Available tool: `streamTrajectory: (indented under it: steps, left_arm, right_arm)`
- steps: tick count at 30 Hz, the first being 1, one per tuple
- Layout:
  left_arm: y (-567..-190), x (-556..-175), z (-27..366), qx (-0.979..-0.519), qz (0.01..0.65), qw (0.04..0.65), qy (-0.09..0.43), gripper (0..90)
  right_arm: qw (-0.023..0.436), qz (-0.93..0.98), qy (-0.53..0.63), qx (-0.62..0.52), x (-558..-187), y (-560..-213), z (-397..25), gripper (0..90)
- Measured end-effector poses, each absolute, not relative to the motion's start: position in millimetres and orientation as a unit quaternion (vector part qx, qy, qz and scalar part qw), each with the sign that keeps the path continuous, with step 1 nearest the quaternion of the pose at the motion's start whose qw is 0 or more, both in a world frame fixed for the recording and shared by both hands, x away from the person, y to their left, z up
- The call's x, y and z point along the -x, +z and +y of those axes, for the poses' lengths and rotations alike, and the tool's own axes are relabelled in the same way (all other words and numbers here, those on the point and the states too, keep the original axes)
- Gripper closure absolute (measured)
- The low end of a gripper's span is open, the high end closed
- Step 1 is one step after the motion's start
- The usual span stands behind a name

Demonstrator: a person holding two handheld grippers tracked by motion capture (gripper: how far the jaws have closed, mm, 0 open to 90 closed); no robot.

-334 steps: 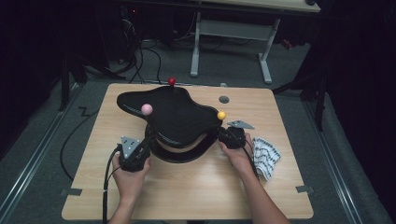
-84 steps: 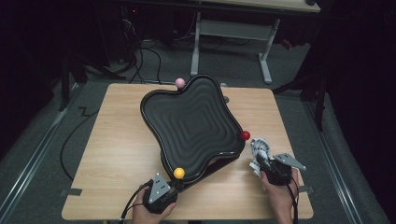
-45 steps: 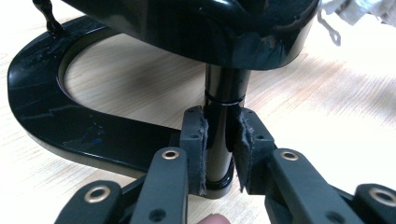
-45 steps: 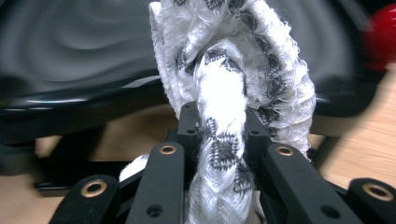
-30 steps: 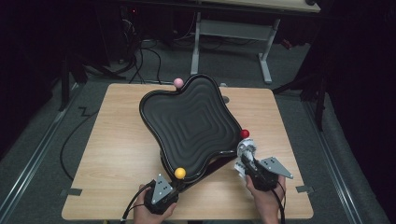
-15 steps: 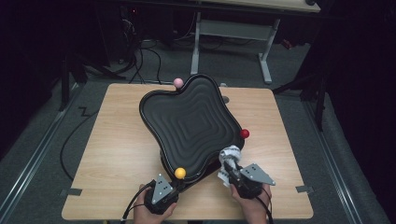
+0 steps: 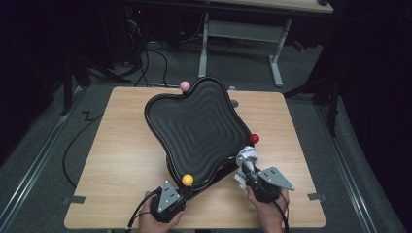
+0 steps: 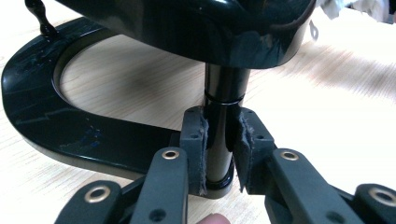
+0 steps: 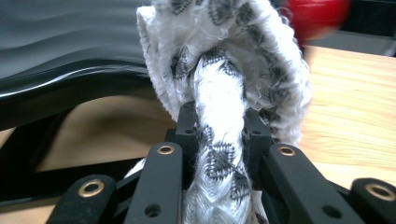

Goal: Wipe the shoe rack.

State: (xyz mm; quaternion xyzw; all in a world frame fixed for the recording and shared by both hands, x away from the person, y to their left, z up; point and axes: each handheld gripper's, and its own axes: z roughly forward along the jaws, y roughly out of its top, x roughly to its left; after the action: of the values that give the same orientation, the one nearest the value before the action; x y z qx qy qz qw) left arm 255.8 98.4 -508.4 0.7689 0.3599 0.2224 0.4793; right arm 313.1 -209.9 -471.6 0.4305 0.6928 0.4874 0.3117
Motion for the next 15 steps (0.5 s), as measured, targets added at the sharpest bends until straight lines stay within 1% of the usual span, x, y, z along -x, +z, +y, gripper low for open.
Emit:
streamTrajectory:
  steps: [4, 9, 12, 15]
  left_arm:
    - [-509.2, -256.0, 99.8, -0.768, 0.357, 0.483, 0.221, 74.8]
    - [-510.4, -254.2, 100.9, -0.768, 0.362, 0.482, 0.219, 73.9]
    - [-513.0, -252.5, 101.8, -0.775, 0.368, 0.469, 0.212, 72.6]
    - [-512.3, -252.0, 102.1, -0.773, 0.367, 0.471, 0.215, 73.7]
  right_arm:
    - [0.305, 0.676, 0.487, -0.461, -329.9, -471.9, -230.7, 74.2]
    - [0.301, 0.667, 0.482, -0.482, -350.9, -481.9, -247.1, 73.0]
    - [0.291, 0.666, 0.488, -0.483, -355.8, -485.9, -249.4, 72.8]
    - [0.293, 0.672, 0.485, -0.477, -350.7, -483.7, -245.8, 73.1]
